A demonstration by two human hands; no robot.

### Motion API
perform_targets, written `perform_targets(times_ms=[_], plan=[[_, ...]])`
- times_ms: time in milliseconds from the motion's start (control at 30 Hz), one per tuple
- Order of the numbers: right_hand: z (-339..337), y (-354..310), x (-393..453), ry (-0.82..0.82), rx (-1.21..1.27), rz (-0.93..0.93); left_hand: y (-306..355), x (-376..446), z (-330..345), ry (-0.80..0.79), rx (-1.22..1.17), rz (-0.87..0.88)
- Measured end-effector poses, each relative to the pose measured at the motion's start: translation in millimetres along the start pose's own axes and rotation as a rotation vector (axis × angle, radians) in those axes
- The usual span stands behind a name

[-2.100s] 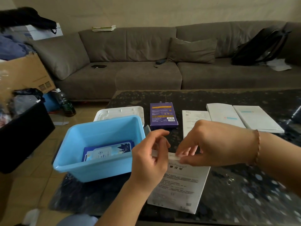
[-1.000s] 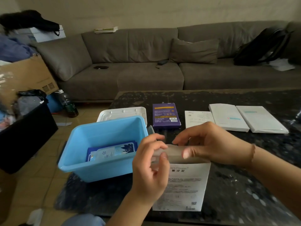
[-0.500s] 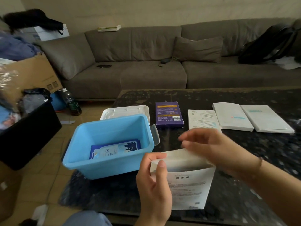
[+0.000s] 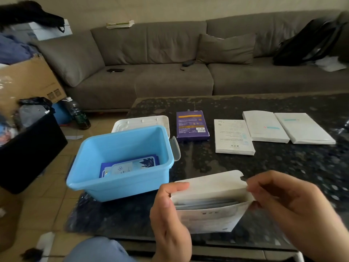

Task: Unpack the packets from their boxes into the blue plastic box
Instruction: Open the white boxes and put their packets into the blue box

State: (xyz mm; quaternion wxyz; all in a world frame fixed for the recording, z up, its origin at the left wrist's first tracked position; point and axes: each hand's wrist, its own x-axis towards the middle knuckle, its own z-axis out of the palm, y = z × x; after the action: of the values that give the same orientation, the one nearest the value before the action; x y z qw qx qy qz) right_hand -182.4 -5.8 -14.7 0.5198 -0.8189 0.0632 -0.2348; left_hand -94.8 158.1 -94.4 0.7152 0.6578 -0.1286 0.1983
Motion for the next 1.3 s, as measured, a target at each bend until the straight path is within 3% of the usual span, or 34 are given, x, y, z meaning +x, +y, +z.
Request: perform_targets(times_ms=[67,167,267,367,567,700,833,1167,1300], plan=[[4,3,-4,0.029,-0.020,0.015,0,4,3,0.006,0.022,0.095],[2,1,6,0.083,-0.151,-0.123,6,14,15,-0.001,-0.017,0.295],[-3,4,23,0.235,-0.328,-0.238,9,25,37,-0.044,-0.054,0.476],[-3,27,44,0.367,-0.474,-0.215,-8,34,62,-0.146,-0.014,0.604],[3,79,35,0.406,-0.198,0.193,-45,12,80,-0.457,0.053,0.636],[6,94,6,0.493,-0.110,0.321,-58,-24,70,-0.689,0.204,0.730],[23,101,-19,0.432,0.044,0.445,-60,-33,60,-0.810,0.243,0.715],[32,91,-16,0.340,0.181,0.553,-61,-22,52,-0.874,0.241,0.694],[29,97,-22,0.393,0.247,0.633,-65,-20,50,-0.844,0.270,0.712]])
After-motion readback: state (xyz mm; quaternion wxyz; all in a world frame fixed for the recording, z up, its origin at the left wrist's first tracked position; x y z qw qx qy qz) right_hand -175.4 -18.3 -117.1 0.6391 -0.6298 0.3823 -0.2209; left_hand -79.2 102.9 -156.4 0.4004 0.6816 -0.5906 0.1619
